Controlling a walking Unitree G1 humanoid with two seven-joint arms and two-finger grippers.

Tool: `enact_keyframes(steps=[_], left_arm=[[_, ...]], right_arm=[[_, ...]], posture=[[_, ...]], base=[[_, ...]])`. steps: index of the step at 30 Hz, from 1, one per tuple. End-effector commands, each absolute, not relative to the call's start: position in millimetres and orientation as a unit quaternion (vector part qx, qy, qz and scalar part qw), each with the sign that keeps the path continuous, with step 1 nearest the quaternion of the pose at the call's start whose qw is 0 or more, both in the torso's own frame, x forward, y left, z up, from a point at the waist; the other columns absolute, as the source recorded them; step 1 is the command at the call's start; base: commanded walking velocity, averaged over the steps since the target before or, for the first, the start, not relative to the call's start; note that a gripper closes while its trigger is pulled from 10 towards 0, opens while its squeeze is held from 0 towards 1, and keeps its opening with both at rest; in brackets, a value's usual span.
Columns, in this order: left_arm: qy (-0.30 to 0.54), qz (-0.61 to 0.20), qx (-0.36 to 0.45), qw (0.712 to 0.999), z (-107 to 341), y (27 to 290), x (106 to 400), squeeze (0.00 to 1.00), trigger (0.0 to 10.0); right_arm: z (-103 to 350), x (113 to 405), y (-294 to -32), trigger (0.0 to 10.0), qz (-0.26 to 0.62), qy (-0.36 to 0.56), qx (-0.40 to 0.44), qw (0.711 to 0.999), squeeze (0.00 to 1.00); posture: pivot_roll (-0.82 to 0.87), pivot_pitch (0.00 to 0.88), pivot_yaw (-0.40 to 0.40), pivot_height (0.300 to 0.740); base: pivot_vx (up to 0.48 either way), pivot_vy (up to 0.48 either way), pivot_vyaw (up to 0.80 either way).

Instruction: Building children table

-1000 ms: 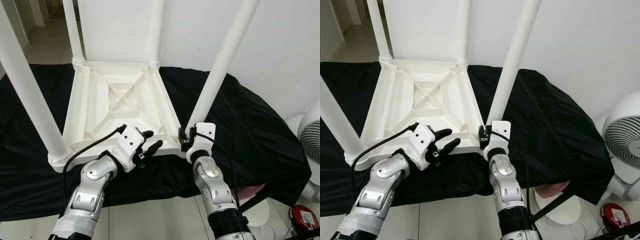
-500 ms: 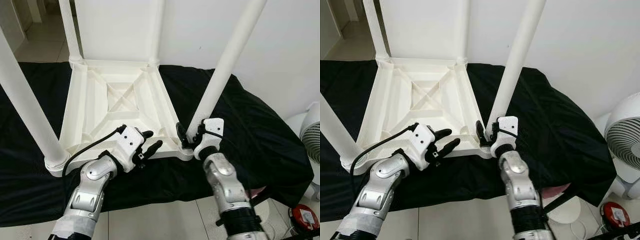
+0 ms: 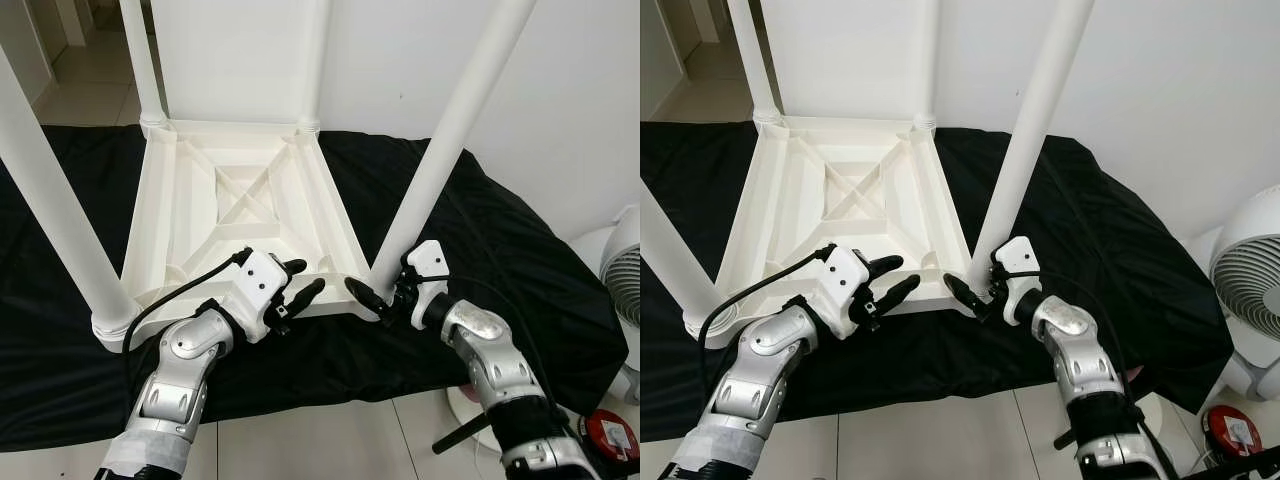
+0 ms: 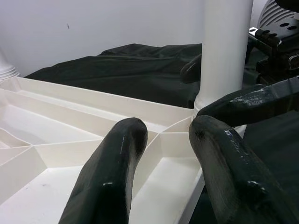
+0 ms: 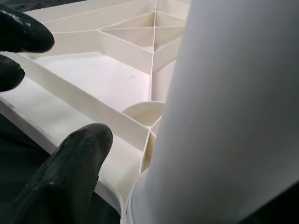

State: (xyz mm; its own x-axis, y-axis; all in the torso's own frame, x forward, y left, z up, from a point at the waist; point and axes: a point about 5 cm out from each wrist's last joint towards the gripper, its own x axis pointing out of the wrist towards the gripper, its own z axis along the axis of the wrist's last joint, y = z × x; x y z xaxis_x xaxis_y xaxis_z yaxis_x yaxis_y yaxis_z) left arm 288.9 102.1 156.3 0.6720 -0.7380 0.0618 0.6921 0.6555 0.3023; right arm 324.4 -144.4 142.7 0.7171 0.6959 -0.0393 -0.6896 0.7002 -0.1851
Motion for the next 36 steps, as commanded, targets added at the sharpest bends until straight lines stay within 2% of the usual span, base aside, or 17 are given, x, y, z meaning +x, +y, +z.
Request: enact_keyframes(steps=[1,2,6,16,17,18,19,23,26,31,36], left_arm=[[-0.094,-0.365,0.115,0.919,158,101,293,0.0,10.0],[-0.095,-0.364,0.115,0.919,158,101,293,0.0,10.0],[-0.096,-0.36,0.113,0.921,159,101,293,0.0,10.0],[-0.095,-0.356,0.11,0.923,158,101,291,0.0,10.0],[-0.095,-0.355,0.11,0.923,158,102,291,0.0,10.0],[-0.095,-0.355,0.11,0.923,158,102,291,0.0,10.0],[-0.095,-0.355,0.109,0.924,158,102,291,0.0,10.0],[-0.095,-0.354,0.108,0.924,158,103,291,0.0,10.0],[-0.094,-0.355,0.107,0.924,157,102,290,0.0,10.0],[-0.093,-0.356,0.106,0.924,157,102,289,0.0,10.0],[-0.092,-0.358,0.107,0.923,157,102,290,0.0,10.0]], right_arm=[[142,327,-146,9.3,0.394,-0.009,-0.102,0.913,0.0],[140,330,-144,0.0,0.412,-0.001,-0.101,0.905,0.0],[136,331,-143,0.0,0.444,0.012,-0.106,0.89,0.0],[133,333,-151,0.0,0.435,0.023,-0.099,0.895,0.0],[132,333,-151,8.3,0.429,0.021,-0.098,0.898,0.0],[132,333,-151,8.3,0.429,0.021,-0.098,0.898,0.0],[133,333,-149,10.0,0.418,0.018,-0.101,0.903,0.0],[133,335,-146,10.0,0.38,0.007,-0.11,0.918,0.0],[136,338,-142,10.0,0.3,-0.013,-0.095,0.949,0.0],[136,337,-138,10.0,0.26,-0.017,-0.078,0.962,0.0],[133,332,-123,10.0,0.156,-0.017,-0.037,0.987,0.0]], posture=[[0.07,0.018,-0.094,0.74],[0.08,0.019,-0.096,0.74],[0.08,0.02,-0.101,0.74],[0.09,0.031,-0.113,0.74],[0.09,0.031,-0.113,0.74],[0.09,0.031,-0.113,0.74],[0.09,0.034,-0.114,0.74],[0.08,0.037,-0.114,0.74],[0.08,0.041,-0.113,0.74],[0.08,0.042,-0.112,0.74],[0.08,0.044,-0.109,0.74]], base=[[0.0,0.0,0.0],[0.0,0.0,0.0],[0.0,0.0,0.0],[0.0,0.0,0.0],[0.0,0.0,0.0],[0.0,0.0,0.0],[0.0,0.0,0.0],[0.0,0.0,0.0],[0.0,0.0,0.0],[0.0,0.0,0.0],[0.0,0.0,0.0]])
